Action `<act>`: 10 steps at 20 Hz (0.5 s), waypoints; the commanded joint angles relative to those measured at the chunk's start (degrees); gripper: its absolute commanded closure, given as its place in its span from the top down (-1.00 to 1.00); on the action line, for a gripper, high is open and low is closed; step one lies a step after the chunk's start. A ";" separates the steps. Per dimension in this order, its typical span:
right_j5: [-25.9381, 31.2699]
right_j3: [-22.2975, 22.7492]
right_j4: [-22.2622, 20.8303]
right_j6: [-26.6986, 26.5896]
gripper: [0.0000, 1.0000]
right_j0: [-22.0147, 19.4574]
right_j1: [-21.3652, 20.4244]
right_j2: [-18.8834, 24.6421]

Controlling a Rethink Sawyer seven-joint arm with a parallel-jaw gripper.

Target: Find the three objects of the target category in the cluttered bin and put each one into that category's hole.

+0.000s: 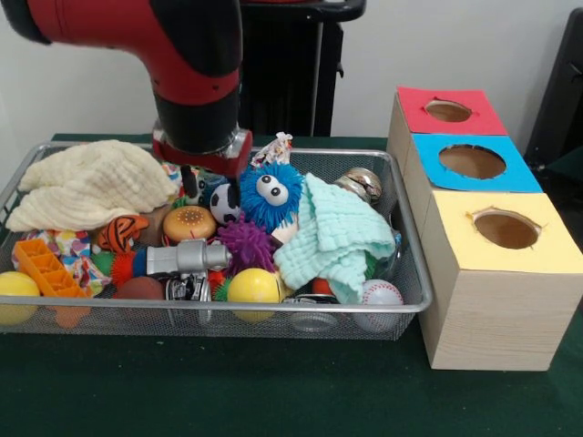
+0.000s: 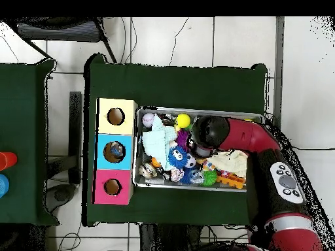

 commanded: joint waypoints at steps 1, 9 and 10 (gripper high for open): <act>3.38 3.12 -4.84 -6.65 1.00 1.65 -9.41 -1.07; 8.00 8.76 -2.55 8.85 1.00 7.61 -13.09 -9.73; 6.46 9.67 -1.40 12.57 1.00 8.37 -12.23 -10.92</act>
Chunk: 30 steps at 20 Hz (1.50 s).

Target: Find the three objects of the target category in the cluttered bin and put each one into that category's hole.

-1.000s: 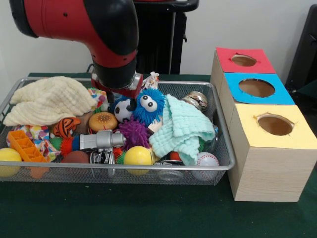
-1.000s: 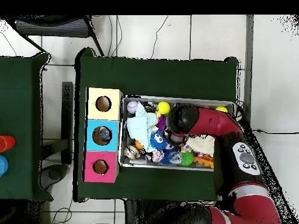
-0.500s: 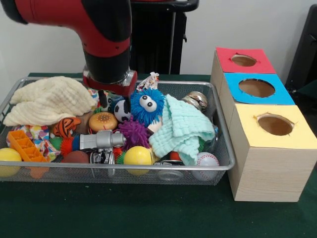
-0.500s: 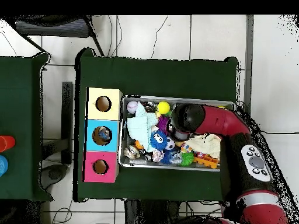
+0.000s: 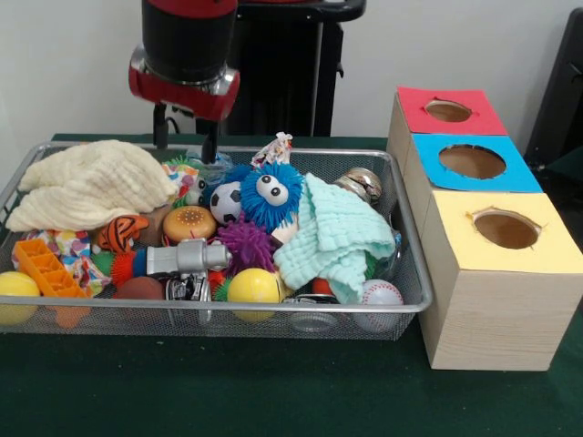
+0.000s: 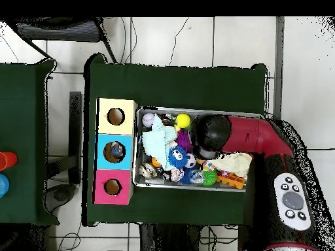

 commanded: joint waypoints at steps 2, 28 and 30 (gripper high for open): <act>4.54 9.80 3.35 18.15 1.00 5.00 -1.58 -7.98; -24.35 9.56 15.32 36.36 1.00 8.61 16.78 -21.95; -24.05 10.72 16.09 36.92 1.00 10.02 16.23 -22.32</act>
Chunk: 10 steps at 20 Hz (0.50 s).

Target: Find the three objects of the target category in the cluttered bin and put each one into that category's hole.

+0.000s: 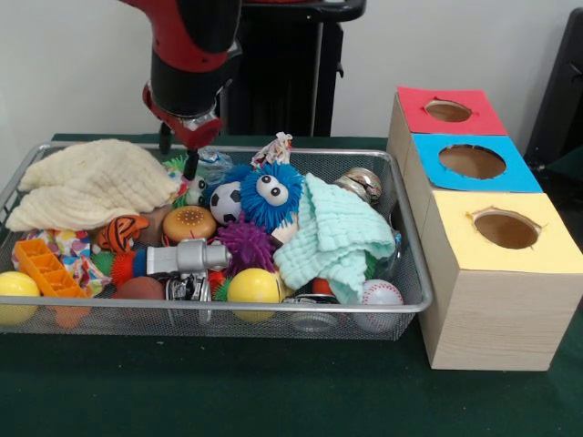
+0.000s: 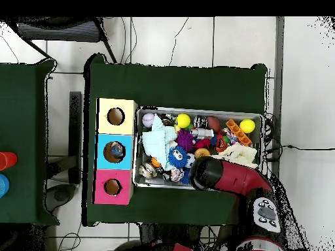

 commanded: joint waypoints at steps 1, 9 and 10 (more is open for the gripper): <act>-0.99 -1.29 4.64 14.99 1.00 3.22 4.69 -1.90; 2.46 -0.11 8.21 13.71 1.00 5.65 3.89 -2.97; 2.53 -0.24 8.63 13.38 1.00 5.64 3.97 -2.98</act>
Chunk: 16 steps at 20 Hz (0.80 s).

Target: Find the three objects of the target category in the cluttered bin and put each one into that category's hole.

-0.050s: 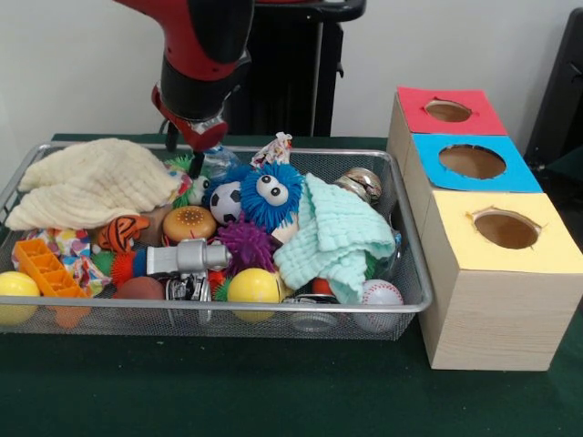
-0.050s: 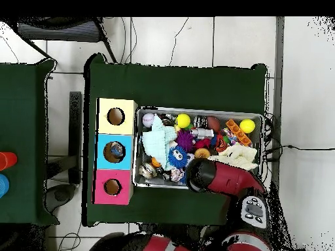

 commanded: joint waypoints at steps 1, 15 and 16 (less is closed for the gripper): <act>2.60 -0.35 5.43 13.03 1.00 1.31 1.69 1.00; 6.96 -3.33 8.60 9.95 1.00 2.23 2.08 -0.17; 8.01 -3.39 8.69 9.91 1.00 2.55 2.00 -0.36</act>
